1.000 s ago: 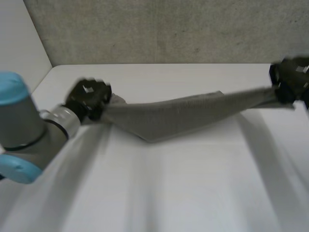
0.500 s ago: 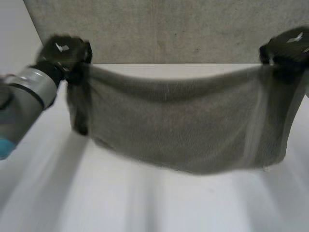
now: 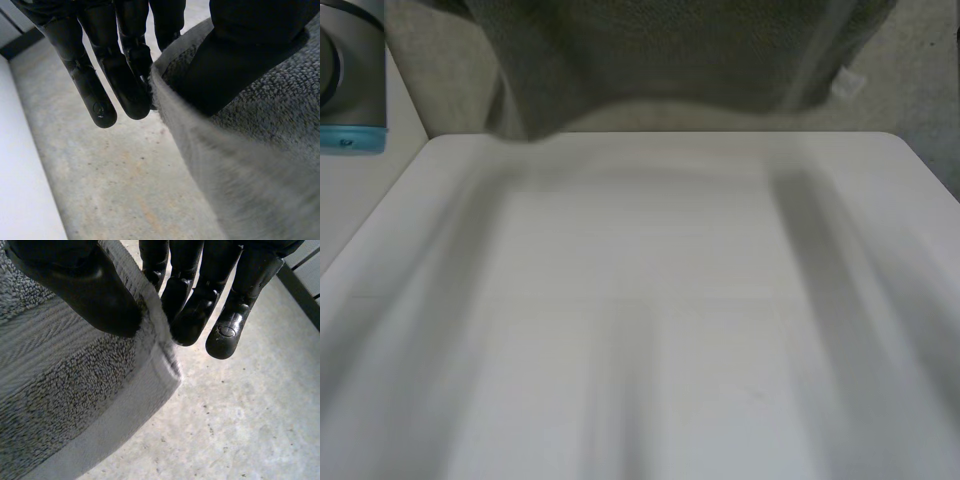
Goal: Fold the towel.
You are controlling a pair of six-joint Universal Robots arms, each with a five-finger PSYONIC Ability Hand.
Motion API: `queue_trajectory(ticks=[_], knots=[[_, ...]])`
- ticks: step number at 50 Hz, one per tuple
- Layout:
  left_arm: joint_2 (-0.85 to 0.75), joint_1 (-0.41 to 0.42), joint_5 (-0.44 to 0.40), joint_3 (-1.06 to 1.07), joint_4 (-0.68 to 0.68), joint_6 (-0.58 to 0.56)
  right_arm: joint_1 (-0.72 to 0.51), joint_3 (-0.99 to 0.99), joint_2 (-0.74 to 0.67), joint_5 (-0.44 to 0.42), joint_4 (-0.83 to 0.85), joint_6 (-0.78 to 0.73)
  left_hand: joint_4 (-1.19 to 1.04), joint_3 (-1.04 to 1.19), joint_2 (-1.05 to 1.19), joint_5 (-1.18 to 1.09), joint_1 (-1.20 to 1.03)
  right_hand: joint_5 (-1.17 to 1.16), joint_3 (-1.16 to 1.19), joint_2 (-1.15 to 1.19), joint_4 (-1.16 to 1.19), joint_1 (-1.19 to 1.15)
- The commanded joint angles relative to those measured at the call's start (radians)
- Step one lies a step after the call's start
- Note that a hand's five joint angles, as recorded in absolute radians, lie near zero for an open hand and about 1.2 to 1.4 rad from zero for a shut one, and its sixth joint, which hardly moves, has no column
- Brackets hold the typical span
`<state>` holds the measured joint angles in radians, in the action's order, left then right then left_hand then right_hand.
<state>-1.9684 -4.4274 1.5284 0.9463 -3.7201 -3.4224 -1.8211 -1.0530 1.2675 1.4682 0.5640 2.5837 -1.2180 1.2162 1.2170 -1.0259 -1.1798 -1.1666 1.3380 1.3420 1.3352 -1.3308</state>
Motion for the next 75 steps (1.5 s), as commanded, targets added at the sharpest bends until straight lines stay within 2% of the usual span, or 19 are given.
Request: queue_trajectory(ticks=[1,5,7,12,23,35,36,37,38,39,47,55,61,63,64,66,67,68,75], knots=[[0.031,-0.049,-0.037,0.216,0.057,0.029,0.014,-0.019,-0.008,-0.087,-0.292,0.001,-0.178,0.180,0.179,-0.196,-0.217,-0.055,0.058,0.054,0.061,-0.065],[0.036,-0.050,-0.100,0.342,0.074,0.022,0.014,-0.073,-0.033,-0.140,-0.386,0.000,-0.178,0.180,0.179,-0.196,-0.217,-0.055,0.058,0.054,0.061,-0.065],[0.037,-0.053,-0.167,0.464,0.078,0.017,0.014,-0.169,-0.037,-0.166,-0.429,-0.010,-0.178,0.180,0.179,-0.196,-0.217,-0.055,0.058,0.054,0.061,-0.065],[0.020,-0.055,-0.221,0.607,0.075,-0.014,0.013,-0.304,-0.053,-0.177,-0.421,-0.014,-0.178,0.180,0.179,-0.196,-0.217,-0.055,0.058,0.054,0.061,-0.065],[-0.147,-0.055,-0.223,0.746,0.086,-0.282,0.014,-0.458,-0.208,-0.148,-0.432,-0.011,-0.178,0.180,0.179,-0.196,-0.217,-0.055,0.058,0.054,0.061,-0.065],[-0.158,-0.050,-0.212,0.750,0.085,-0.299,0.031,-0.530,-0.149,-0.135,-0.431,0.001,-0.164,0.166,0.165,-0.182,-0.202,-0.055,0.058,0.054,0.061,-0.065],[-0.171,-0.049,-0.211,0.750,0.082,-0.305,0.039,-0.539,-0.148,-0.135,-0.429,0.000,0.063,-0.061,-0.062,0.045,0.024,-0.055,0.058,0.054,0.061,-0.065],[-0.171,-0.049,-0.211,0.750,0.082,-0.305,0.039,-0.539,-0.148,-0.135,-0.429,0.000,0.065,-0.063,-0.064,0.047,0.027,-0.055,0.058,0.054,0.061,-0.065],[-0.188,-0.049,-0.211,0.747,0.085,-0.307,0.048,-0.547,-0.148,-0.135,-0.431,0.000,0.329,-0.328,-0.329,0.312,0.291,-0.055,0.058,0.054,0.061,-0.065],[-0.197,-0.047,-0.208,0.747,0.086,-0.307,0.057,-0.550,-0.148,-0.135,-0.431,0.001,0.477,-0.476,-0.476,0.460,0.439,-0.055,0.058,0.054,0.061,-0.065],[-0.207,-0.049,-0.128,0.749,0.091,-0.308,0.088,-0.559,-0.148,-0.135,-0.424,-0.002,0.573,-0.571,-0.572,0.555,0.535,-0.055,0.058,0.054,0.061,-0.065],[-0.198,-0.066,-0.031,0.752,0.089,-0.308,0.086,-0.562,-0.145,-0.134,-0.424,-0.002,0.555,-0.554,-0.554,0.538,0.517,-0.055,0.058,0.054,0.061,-0.065],[-0.190,-0.096,-0.027,0.752,0.092,-0.308,0.088,-0.562,-0.146,-0.134,-0.423,-0.002,0.464,-0.462,-0.463,0.447,0.426,-0.055,0.058,0.054,0.061,-0.065],[-0.185,-0.101,-0.028,0.753,0.092,-0.308,0.088,-0.562,-0.145,-0.134,-0.424,-0.002,0.225,-0.223,-0.224,0.207,0.187,-0.055,0.058,0.054,0.061,-0.065],[-0.185,-0.101,-0.028,0.753,0.092,-0.308,0.088,-0.562,-0.145,-0.134,-0.424,-0.002,0.224,-0.222,-0.223,0.206,0.185,-0.055,0.058,0.054,0.061,-0.065],[-0.169,-0.099,-0.028,0.756,0.095,-0.308,0.088,-0.564,-0.145,-0.132,-0.424,-0.002,-0.051,0.053,0.052,-0.069,-0.089,-0.055,0.058,0.054,0.061,-0.065],[-0.168,-0.099,-0.028,0.756,0.095,-0.308,0.088,-0.564,-0.145,-0.132,-0.424,-0.002,-0.052,0.054,0.053,-0.070,-0.091,-0.055,0.058,0.054,0.061,-0.065],[-0.153,-0.099,-0.030,0.761,0.098,-0.308,0.088,-0.564,-0.142,-0.132,-0.424,-0.002,-0.177,0.179,0.178,-0.195,-0.215,-0.055,0.058,0.054,0.061,-0.065],[-0.003,-0.112,-0.034,0.827,0.098,-0.307,0.101,-0.568,-0.071,-0.128,-0.432,-0.002,-0.178,0.180,0.179,-0.196,-0.217,-0.055,0.058,0.054,0.061,-0.065]])
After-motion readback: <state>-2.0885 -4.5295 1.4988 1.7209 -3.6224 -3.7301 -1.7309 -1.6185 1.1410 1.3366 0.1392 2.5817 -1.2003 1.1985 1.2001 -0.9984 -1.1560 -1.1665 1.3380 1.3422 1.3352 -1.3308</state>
